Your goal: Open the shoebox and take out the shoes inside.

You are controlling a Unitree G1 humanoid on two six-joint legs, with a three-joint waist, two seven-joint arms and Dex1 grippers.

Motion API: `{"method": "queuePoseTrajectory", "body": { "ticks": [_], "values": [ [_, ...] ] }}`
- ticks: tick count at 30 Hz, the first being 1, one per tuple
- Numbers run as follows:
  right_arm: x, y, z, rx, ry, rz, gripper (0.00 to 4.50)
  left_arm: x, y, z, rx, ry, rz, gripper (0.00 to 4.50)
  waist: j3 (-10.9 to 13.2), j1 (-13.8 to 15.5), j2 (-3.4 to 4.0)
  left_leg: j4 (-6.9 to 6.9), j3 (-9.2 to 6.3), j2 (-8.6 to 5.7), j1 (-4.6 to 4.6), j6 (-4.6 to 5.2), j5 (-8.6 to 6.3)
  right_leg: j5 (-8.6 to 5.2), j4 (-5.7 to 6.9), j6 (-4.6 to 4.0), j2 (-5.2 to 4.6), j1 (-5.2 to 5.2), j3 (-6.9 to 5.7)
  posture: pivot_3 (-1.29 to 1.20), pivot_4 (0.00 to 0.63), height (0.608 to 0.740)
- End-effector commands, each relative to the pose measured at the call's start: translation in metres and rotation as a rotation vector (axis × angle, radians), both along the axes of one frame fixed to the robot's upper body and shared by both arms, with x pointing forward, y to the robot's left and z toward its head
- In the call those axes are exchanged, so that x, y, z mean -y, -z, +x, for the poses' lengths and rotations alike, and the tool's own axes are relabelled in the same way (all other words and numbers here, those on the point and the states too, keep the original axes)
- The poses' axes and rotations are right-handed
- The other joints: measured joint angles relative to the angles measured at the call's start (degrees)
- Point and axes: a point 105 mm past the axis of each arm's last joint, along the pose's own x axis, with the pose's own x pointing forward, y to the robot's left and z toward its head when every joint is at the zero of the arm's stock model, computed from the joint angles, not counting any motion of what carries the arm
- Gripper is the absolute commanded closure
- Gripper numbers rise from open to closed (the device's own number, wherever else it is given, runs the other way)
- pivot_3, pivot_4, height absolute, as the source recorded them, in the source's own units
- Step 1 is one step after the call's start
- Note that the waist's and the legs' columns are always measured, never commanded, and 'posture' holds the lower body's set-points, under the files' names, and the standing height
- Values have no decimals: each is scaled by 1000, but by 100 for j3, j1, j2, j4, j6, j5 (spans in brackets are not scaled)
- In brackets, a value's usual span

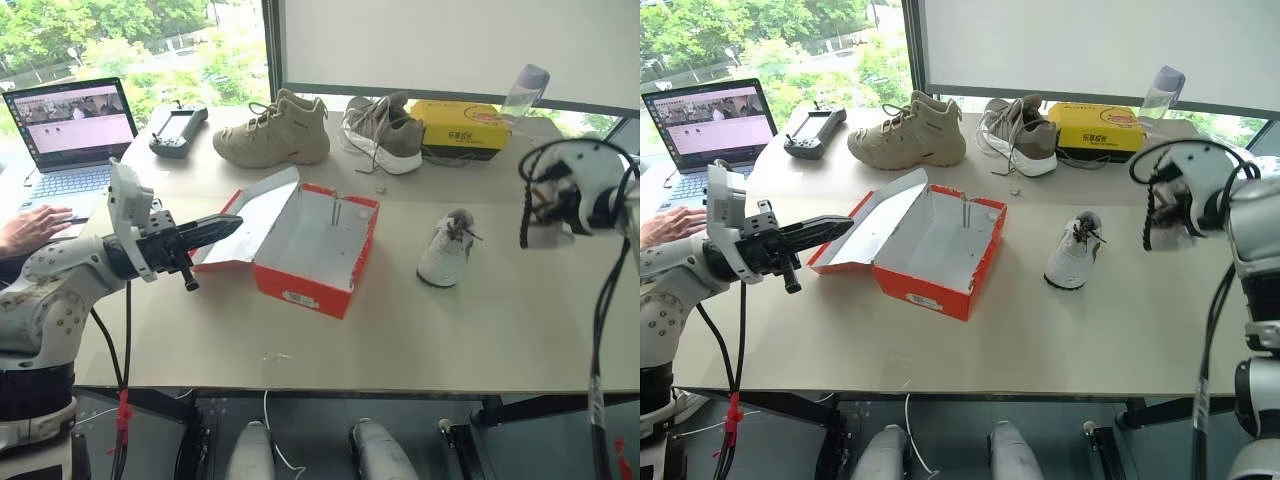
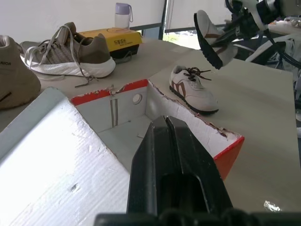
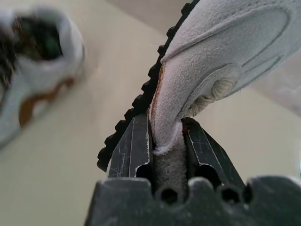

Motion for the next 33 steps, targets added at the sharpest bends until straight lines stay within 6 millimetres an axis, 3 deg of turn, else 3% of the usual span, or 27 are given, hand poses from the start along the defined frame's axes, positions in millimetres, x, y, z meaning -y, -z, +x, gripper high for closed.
{"method": "queuePoseTrajectory", "body": {
  "ticks": [1, 5, 7, 15, 21, 24, 30, 33],
  "values": [
    [-14, 2, -8, -33, -96, -40, 4035, -1, -8, -3, 46, 4, 10, 4500, 3, -30, 5, 3, 0, 0, 0, 0, 0, 1, 2, 1, 0, 0, 2, 0, 150, 685],
    [-18, 26, -17, -127, -152, -56, 4035, -1, -7, -3, 43, 6, 11, 4500, 3, -36, 5, 15, 0, -1, 5, 0, 0, 1, 4, 2, -1, 11, 2, 0, 150, 685],
    [-20, 29, -13, -124, -153, -49, 3155, -1, -7, -3, 41, 8, 11, 4500, 3, -28, 4, 17, -1, -1, 6, 0, 0, 1, 3, 1, -1, 15, -1, 0, 150, 685],
    [-21, 26, 6, -54, -116, -24, 532, -1, -7, -4, 41, 10, 15, 4500, 3, -18, 4, 18, -2, -1, 9, 0, 0, 1, 3, 2, -1, 18, -2, 0, 150, 685],
    [-30, -4, 14, 58, -119, 21, 532, -1, -7, -4, 41, 7, 17, 4500, 3, -19, 5, 17, -2, -1, 9, 0, 0, 2, 3, 3, -1, 17, -1, 0, 150, 685],
    [-38, -32, 10, 127, -157, 35, 532, -2, -7, -3, 43, 4, 18, 4500, 3, -17, 5, 17, -2, -1, 9, 0, 0, 2, 4, 3, -1, 16, 0, 0, 150, 685],
    [-46, -58, 1, 189, -206, 49, 532, -3, -8, 0, 45, -14, 12, 4500, 3, 46, 5, 13, -2, -1, 9, 0, 0, 1, 3, 2, -1, 16, -2, 0, 150, 685],
    [-67, -70, -1, 243, -285, 160, 532, -8, -7, 5, 46, -58, -9, 4500, 3, 51, 5, 17, -2, -1, 9, 0, 0, 1, 3, 2, -1, 16, -1, 0, 150, 685]
  ]
}}
